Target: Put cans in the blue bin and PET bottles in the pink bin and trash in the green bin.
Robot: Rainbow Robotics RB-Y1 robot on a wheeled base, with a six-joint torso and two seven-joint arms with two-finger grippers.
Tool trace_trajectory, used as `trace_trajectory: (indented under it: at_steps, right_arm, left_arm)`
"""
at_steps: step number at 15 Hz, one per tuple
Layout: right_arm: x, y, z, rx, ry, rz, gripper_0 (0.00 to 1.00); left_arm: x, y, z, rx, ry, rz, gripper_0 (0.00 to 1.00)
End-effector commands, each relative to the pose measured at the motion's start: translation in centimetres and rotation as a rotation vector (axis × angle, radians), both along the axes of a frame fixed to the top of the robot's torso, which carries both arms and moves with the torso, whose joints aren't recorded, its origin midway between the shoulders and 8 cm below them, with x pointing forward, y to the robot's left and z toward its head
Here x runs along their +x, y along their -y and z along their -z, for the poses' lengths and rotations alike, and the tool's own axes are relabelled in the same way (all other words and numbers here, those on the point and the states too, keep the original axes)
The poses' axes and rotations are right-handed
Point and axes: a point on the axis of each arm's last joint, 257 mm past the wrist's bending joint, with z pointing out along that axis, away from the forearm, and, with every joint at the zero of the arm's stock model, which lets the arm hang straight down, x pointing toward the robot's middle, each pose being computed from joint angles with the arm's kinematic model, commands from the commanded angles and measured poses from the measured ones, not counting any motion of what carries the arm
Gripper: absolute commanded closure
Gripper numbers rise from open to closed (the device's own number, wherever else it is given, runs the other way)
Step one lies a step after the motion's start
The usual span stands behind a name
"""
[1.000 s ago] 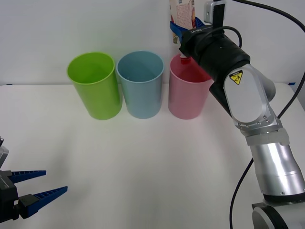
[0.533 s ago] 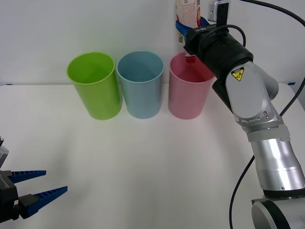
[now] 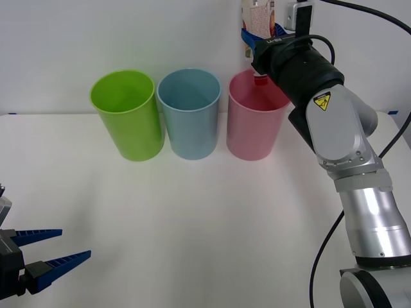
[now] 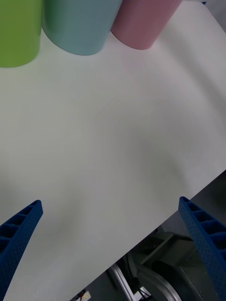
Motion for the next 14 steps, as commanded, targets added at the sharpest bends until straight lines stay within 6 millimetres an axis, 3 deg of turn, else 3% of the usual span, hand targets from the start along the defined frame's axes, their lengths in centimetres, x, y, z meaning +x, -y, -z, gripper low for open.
trace_trajectory:
  at_steps: [1, 3, 5, 7, 8, 9, 10, 14]
  right_arm:
    - [0.12, 0.18, 0.22, -0.007, -0.001, 0.008, 1.00]
    - [0.17, 0.28, 0.28, -0.007, -0.003, 0.010, 1.00]
    - [0.17, 0.34, 0.18, -0.007, 0.001, 0.013, 0.91]
    - [0.18, 0.49, -0.05, -0.003, 0.010, 0.018, 0.59]
    - [0.17, 0.64, -0.40, 0.001, 0.024, 0.026, 0.38]
    - [0.14, 0.56, -0.59, 0.002, 0.031, 0.028, 0.24]
    - [0.14, 0.60, -0.65, 0.004, 0.034, 0.029, 0.17]
    - [0.12, 0.60, -0.61, 0.000, 0.036, 0.031, 0.16]
  left_arm:
    - [0.00, 0.00, 0.00, 0.000, 0.000, 0.000, 0.00]
    - [0.00, 0.00, 0.00, 0.000, 0.000, 0.000, 0.00]
    - [0.00, 0.00, 0.00, 0.000, 0.000, 0.000, 0.00]
    - [0.00, 0.00, 0.00, 0.000, 0.000, 0.000, 0.00]
    - [0.00, 0.00, 0.00, 0.000, 0.000, 0.000, 0.00]
    - [0.00, 0.00, 0.00, 0.000, 0.000, 0.000, 0.00]
    - [0.00, 0.00, 0.00, 0.000, 0.000, 0.000, 0.00]
    - [0.00, 0.00, 0.00, 0.000, 0.000, 0.000, 0.00]
